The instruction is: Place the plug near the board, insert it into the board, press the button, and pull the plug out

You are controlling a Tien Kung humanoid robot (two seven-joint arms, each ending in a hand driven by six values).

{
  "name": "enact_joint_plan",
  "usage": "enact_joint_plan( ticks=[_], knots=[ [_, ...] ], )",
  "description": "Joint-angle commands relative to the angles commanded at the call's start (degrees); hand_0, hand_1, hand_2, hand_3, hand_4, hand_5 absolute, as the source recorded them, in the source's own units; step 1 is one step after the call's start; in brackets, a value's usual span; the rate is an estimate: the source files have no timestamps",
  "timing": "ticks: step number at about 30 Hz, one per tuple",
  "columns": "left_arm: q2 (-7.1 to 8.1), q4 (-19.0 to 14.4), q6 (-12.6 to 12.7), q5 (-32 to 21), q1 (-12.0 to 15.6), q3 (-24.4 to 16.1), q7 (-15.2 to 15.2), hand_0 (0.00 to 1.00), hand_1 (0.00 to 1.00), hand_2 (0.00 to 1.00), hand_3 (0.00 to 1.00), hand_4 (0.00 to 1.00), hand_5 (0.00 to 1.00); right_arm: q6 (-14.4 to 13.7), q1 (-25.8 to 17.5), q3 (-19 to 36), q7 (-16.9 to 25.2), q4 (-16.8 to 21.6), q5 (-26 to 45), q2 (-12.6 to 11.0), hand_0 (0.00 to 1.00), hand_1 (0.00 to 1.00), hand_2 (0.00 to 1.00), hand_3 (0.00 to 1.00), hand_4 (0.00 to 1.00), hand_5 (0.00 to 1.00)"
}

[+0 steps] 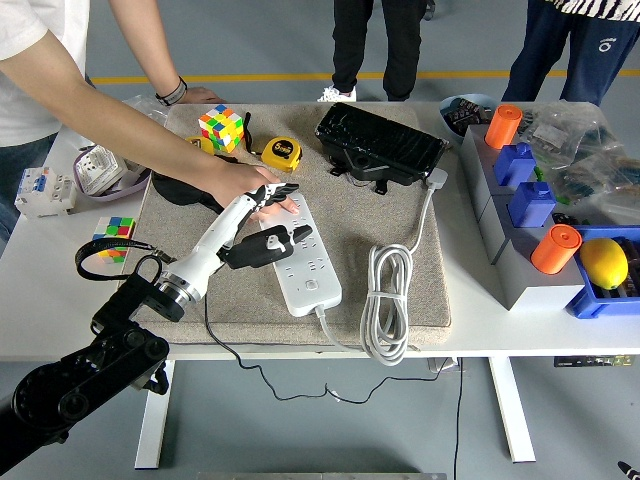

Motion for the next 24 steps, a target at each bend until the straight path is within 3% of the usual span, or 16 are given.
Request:
enact_joint_plan(
  ticks=[12, 13, 14, 18, 19, 24],
  knots=[
    [0.10, -0.5, -0.2, 0.2, 0.2, -0.3, 0.2, 0.827, 0.834, 0.841, 0.859, 0.978, 0.671, 0.0, -0.3, 0.2, 0.0, 0.3, -0.4, 0.0, 0.603, 0.613, 0.600, 0.550, 0.952, 0.381],
    [0.14, -0.7, -0.3, 0.3, 0.2, -0.4, 0.3, 0.787, 0.788, 0.778, 0.855, 0.977, 0.670, 0.0, -0.3, 0.2, 0.0, 0.4, -0.4, 0.0, 0.602, 0.613, 0.601, 0.549, 0.951, 0.381],
    [0.18, -0.8, -0.3, 0.3, 0.1, -0.4, 0.4, 0.787, 0.788, 0.778, 0.855, 0.977, 0.670, 0.0, -0.3, 0.2, 0.0, 0.4, -0.4, 0.0, 0.602, 0.613, 0.601, 0.549, 0.951, 0.381],
    [0.94, -2.8, -1.3, 1.6, -0.3, -0.2, 1.3, 0.787, 0.788, 0.778, 0.855, 0.977, 0.670, 0.0, -0.4, 0.7, -0.1, 0.5, -0.6, 0.0, 0.602, 0.613, 0.601, 0.549, 0.951, 0.381],
    [1.36, -3.8, -1.9, 2.3, -0.5, -0.1, 2.2, 0.536, 0.619, 0.538, 0.824, 0.975, 0.635, 0.0, -0.4, 0.8, -0.1, 0.5, -0.6, 0.0, 0.603, 0.613, 0.600, 0.549, 0.951, 0.381],
    [2.87, -7.2, -5.0, 5.6, -1.1, 0.1, 5.8, 0.536, 0.619, 0.538, 0.824, 0.975, 0.635, 0.0, -0.4, 1.0, -0.1, 0.5, -0.6, 0.1, 0.603, 0.613, 0.600, 0.549, 0.951, 0.381]
  ],
)
